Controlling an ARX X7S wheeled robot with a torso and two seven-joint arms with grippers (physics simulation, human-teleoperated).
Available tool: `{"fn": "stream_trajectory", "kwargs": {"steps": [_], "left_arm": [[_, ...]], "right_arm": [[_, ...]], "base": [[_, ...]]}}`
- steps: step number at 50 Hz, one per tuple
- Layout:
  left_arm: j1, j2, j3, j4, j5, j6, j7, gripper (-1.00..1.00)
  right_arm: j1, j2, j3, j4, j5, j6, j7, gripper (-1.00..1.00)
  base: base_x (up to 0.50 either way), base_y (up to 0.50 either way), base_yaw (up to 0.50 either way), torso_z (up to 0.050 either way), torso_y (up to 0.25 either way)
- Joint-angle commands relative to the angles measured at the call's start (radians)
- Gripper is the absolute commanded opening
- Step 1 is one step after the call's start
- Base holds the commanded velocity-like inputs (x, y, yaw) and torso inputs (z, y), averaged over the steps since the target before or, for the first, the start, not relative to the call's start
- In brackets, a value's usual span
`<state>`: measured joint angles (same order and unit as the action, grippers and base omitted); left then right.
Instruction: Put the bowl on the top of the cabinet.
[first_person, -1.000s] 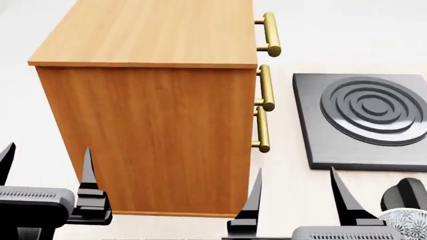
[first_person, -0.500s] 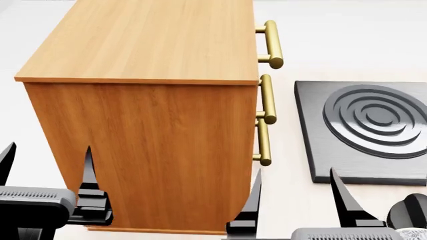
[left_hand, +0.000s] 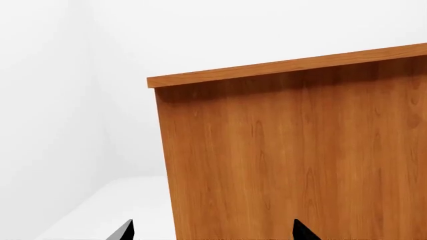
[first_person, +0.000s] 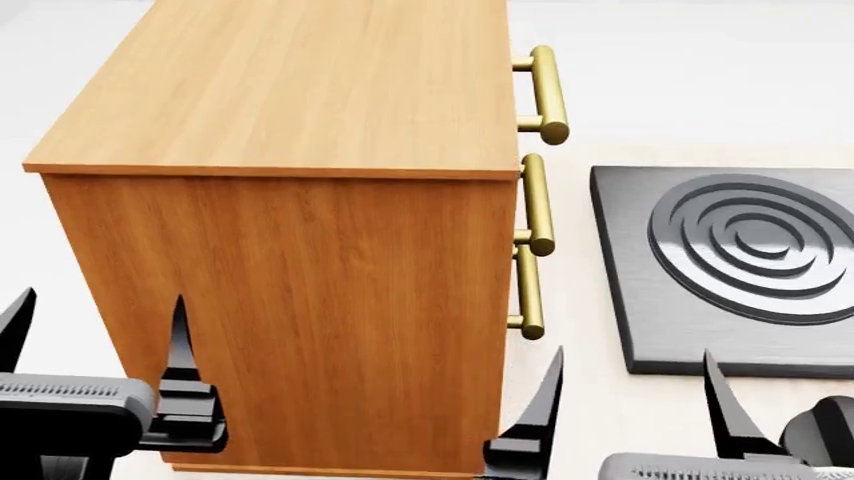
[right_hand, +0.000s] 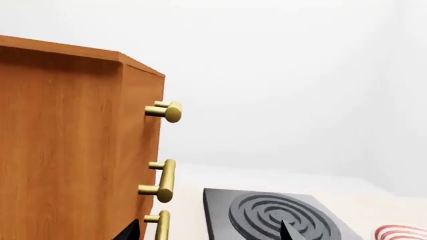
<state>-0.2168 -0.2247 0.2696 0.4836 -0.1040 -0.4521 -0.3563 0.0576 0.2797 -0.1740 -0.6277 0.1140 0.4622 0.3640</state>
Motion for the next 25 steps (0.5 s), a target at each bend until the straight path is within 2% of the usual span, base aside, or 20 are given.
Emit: {"fn": "stream_trajectory", "kwargs": {"steps": [1,6,7,10,13,15,20,25], "left_arm": [[-0.001,-0.002,0.004,-0.014,-0.004,0.009,-0.004,1.00],[-0.006,-0.001,0.007,-0.021,-0.006,0.011,-0.006,1.00],[-0.006,-0.001,0.010,-0.022,-0.006,0.011,-0.006,1.00],[-0.008,0.000,0.013,-0.027,-0.006,0.011,-0.007,1.00],[-0.010,-0.001,0.013,-0.030,-0.010,0.012,-0.006,1.00],[-0.013,0.000,0.019,-0.036,-0.006,0.011,-0.009,1.00],[-0.017,-0.001,0.022,-0.034,-0.007,0.006,-0.011,1.00],[-0.018,-0.001,0.025,-0.047,-0.008,0.016,-0.012,1.00]], "right_arm": [[0.030,0.021,0.087,-0.153,0.147,0.305,-0.019,1.00],[0.040,0.039,0.136,-0.236,0.168,0.404,0.004,1.00],[0.062,0.052,0.164,-0.284,0.213,0.543,0.004,1.00],[0.079,0.094,0.169,-0.317,0.205,0.626,0.023,1.00],[0.073,0.139,0.161,-0.335,0.189,0.644,0.026,1.00],[0.063,0.133,0.200,-0.336,0.217,0.680,0.013,1.00],[0.071,0.161,0.194,-0.378,0.227,0.770,0.022,1.00],[0.054,0.238,0.176,-0.418,0.302,0.825,0.110,1.00]], "base": [[0.00,0.00,0.00,0.000,0.000],[0.00,0.00,0.00,0.000,0.000],[0.00,0.00,0.00,0.000,0.000],[0.00,0.00,0.00,0.000,0.000],[0.00,0.00,0.00,0.000,0.000],[0.00,0.00,0.00,0.000,0.000],[0.00,0.00,0.00,0.000,0.000],[0.00,0.00,0.00,0.000,0.000]]}}
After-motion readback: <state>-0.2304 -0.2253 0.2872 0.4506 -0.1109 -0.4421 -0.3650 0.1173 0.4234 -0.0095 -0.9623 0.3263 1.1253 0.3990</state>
